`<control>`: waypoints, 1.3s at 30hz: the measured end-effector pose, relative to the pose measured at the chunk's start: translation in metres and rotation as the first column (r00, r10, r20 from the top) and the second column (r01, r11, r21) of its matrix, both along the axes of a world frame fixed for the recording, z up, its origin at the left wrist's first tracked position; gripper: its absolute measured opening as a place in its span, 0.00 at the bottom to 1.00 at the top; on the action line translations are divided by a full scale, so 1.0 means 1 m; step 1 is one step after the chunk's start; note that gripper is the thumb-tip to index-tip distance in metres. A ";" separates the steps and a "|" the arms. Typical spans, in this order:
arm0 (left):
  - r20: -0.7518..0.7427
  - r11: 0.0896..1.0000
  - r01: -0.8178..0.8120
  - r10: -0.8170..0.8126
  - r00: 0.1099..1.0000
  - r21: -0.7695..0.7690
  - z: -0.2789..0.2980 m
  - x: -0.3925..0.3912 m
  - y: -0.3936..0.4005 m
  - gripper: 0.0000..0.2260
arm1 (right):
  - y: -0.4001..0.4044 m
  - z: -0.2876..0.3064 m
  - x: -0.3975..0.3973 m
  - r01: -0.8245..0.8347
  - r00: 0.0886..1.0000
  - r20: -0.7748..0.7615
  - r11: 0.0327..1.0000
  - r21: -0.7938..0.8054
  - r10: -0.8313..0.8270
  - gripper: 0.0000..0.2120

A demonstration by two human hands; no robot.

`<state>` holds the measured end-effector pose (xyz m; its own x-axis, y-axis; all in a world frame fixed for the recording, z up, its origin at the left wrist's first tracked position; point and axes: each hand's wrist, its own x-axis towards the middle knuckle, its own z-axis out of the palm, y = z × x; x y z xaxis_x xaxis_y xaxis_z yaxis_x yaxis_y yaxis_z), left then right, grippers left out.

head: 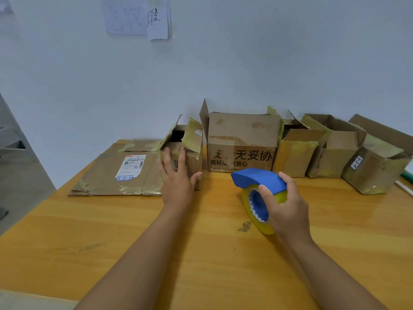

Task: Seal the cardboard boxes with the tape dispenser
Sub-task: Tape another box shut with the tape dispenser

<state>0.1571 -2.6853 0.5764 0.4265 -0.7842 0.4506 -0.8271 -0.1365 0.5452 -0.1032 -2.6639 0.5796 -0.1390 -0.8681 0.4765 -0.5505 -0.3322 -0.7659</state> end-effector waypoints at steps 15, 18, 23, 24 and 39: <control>0.198 0.963 0.164 -0.206 0.958 0.212 0.001 0.024 -0.092 0.38 | -0.018 0.003 0.015 0.055 0.998 -0.039 0.998 0.032 -0.053 0.37; 0.089 0.927 0.230 -0.266 0.960 0.295 0.010 0.027 -0.092 0.40 | -0.015 0.004 0.017 0.068 0.997 -0.036 0.997 0.032 -0.067 0.33; 0.162 0.968 0.159 -0.192 0.968 0.194 0.004 0.045 -0.054 0.40 | -0.012 0.003 0.019 0.099 0.994 -0.045 0.994 0.041 -0.097 0.31; 0.171 0.974 0.107 -0.143 0.975 0.202 0.001 0.053 -0.045 0.41 | -0.012 0.003 0.019 0.102 0.994 -0.041 0.994 0.041 -0.100 0.30; 0.372 0.868 -0.147 -0.046 0.927 0.473 -0.005 0.096 0.039 0.23 | -0.006 -0.001 0.023 0.125 0.992 -0.012 0.991 0.044 -0.125 0.33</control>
